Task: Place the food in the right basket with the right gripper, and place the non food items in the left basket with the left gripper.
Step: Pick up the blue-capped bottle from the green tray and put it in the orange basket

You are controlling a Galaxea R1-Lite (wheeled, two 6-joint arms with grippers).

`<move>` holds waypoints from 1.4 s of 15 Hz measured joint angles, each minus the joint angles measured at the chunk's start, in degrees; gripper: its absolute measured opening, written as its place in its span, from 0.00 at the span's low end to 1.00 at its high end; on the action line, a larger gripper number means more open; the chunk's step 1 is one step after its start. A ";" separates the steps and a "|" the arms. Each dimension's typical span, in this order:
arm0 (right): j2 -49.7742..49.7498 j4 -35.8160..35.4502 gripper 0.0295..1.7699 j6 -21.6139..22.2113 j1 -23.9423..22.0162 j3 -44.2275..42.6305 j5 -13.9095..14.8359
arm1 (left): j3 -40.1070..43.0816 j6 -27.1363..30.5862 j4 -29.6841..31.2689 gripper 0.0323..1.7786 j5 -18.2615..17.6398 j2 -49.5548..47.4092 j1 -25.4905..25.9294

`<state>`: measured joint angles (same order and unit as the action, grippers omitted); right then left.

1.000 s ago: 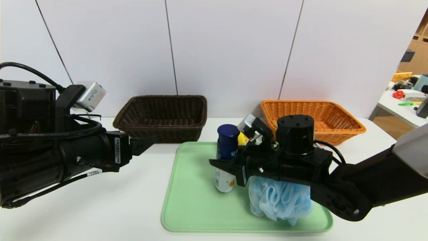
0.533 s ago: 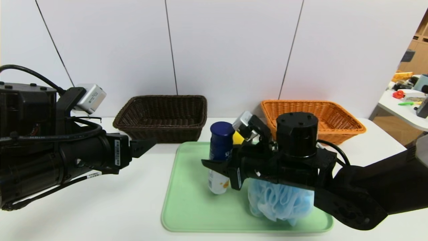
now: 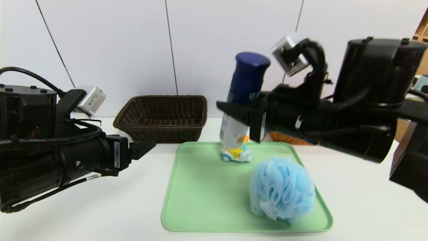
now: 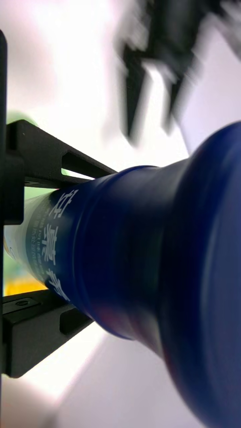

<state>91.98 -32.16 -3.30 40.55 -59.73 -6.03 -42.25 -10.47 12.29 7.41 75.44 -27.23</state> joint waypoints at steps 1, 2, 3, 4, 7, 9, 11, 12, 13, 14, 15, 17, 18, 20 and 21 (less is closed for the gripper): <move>-0.68 0.96 0.44 0.04 -2.76 -2.12 2.13 | 0.02 0.02 0.02 0.95 0.00 0.00 -0.02; -0.99 1.24 0.44 0.15 -5.92 -4.24 3.64 | 0.11 0.00 0.02 0.95 -0.02 -0.02 -0.07; -1.07 1.40 0.44 0.24 -9.51 -6.13 4.47 | 0.11 0.00 0.02 0.95 -0.02 -0.05 -0.13; -0.96 1.60 0.44 0.26 -13.09 -7.85 4.88 | 0.17 0.00 0.02 0.95 -0.02 -0.11 -0.13; 0.91 2.36 0.44 1.24 -24.54 -12.04 5.40 | 0.41 0.00 0.05 0.95 0.00 -0.27 -0.24; 4.27 2.47 0.44 3.17 -30.74 -13.12 4.67 | 0.44 0.02 0.09 0.95 -0.02 -0.28 -0.29; 7.74 2.36 0.44 9.80 -34.18 -13.53 3.17 | 0.48 0.00 0.06 0.95 0.00 -0.30 -0.27; 9.48 2.18 0.44 14.43 -35.18 -13.62 2.60 | 0.55 0.00 0.00 0.95 0.00 -0.35 -0.27; 11.06 2.23 0.44 17.66 -35.84 -13.62 2.49 | 0.66 0.02 0.09 0.95 0.00 -0.41 -0.27; 12.62 2.21 0.44 19.48 -36.23 -13.62 2.68 | 0.69 -0.05 0.06 0.95 0.00 -0.52 -0.27; 14.01 2.21 0.44 21.54 -36.52 -13.56 3.06 | 0.80 -0.27 0.09 0.95 -0.02 -0.61 -0.27; 16.02 2.06 0.44 27.09 -37.16 -13.56 3.47 | 1.29 -1.10 0.11 0.95 -0.02 -0.85 -0.27; 16.90 1.97 0.44 29.67 -37.63 -13.64 3.54 | 1.57 -1.18 0.09 0.95 -0.02 -1.01 -0.27; 18.49 2.01 0.44 34.39 -38.13 -13.58 3.84 | 1.77 -1.24 0.11 0.95 -0.02 -1.21 -0.27; 19.07 2.06 0.44 37.28 -38.24 -13.52 3.97 | 1.77 -1.24 0.13 0.95 -0.02 -1.24 -0.27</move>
<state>111.04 -30.10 33.98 2.30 -73.25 -2.06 -40.48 -11.72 12.42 7.39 74.19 -27.50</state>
